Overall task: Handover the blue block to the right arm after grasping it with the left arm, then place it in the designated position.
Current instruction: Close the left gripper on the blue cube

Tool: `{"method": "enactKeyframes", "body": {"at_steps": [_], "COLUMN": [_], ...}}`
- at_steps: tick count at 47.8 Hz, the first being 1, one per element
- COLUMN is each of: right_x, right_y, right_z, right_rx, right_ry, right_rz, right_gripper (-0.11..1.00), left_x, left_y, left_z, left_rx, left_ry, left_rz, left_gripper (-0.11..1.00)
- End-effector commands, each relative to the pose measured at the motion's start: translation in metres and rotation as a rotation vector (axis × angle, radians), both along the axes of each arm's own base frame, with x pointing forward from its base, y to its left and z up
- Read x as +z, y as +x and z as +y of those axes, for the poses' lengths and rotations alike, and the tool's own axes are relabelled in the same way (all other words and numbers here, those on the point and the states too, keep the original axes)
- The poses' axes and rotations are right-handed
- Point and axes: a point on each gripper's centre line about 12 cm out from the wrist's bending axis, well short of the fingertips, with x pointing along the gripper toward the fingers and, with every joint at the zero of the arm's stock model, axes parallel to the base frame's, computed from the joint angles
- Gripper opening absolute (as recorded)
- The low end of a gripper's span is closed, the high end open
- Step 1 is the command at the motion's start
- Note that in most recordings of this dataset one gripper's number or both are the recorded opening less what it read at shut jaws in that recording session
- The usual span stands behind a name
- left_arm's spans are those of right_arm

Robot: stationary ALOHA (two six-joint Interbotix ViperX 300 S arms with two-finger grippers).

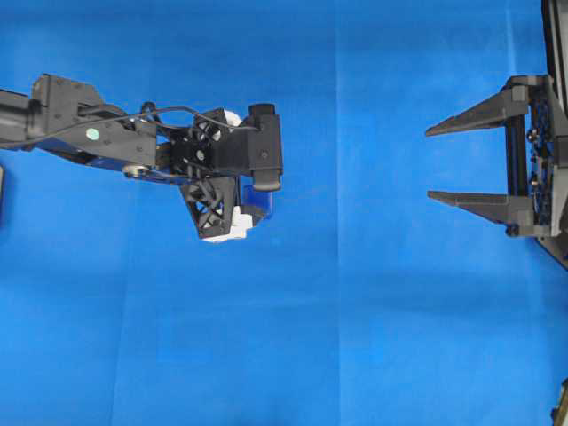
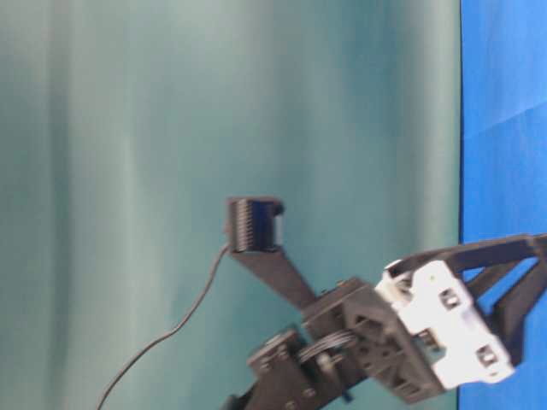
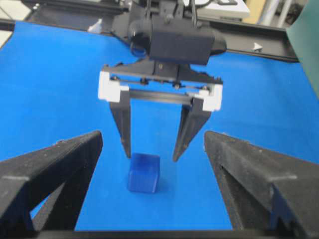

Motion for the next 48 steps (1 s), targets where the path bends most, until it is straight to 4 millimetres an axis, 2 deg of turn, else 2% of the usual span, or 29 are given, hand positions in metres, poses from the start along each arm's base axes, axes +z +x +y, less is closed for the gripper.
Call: {"method": "enactKeyframes", "body": {"at_steps": [1,17,33,48], "right_x": [0.008,0.006,0.006,0.005], "right_y": [0.003,0.004,0.004,0.005], "right_z": [-0.001,-0.002,-0.002,-0.002], "right_rx": [-0.003,-0.008,-0.009,-0.011], "right_ry": [-0.002,-0.002,-0.003,-0.002], "right_rz": [-0.023,-0.017,-0.015,-0.008], "right_gripper": [0.96,0.96,0.96,0.96], "left_x": [0.001,-0.021,-0.030,-0.028], "left_y": [0.005,0.004,0.005,0.006], "left_z": [0.000,0.000,-0.001,-0.001], "left_rx": [-0.001,-0.001,-0.003,-0.004], "left_ry": [0.001,-0.001,-0.001,0.000], "left_rz": [-0.015,0.032,0.035,0.034], "left_gripper": [0.91,0.91,0.91,0.90]}}
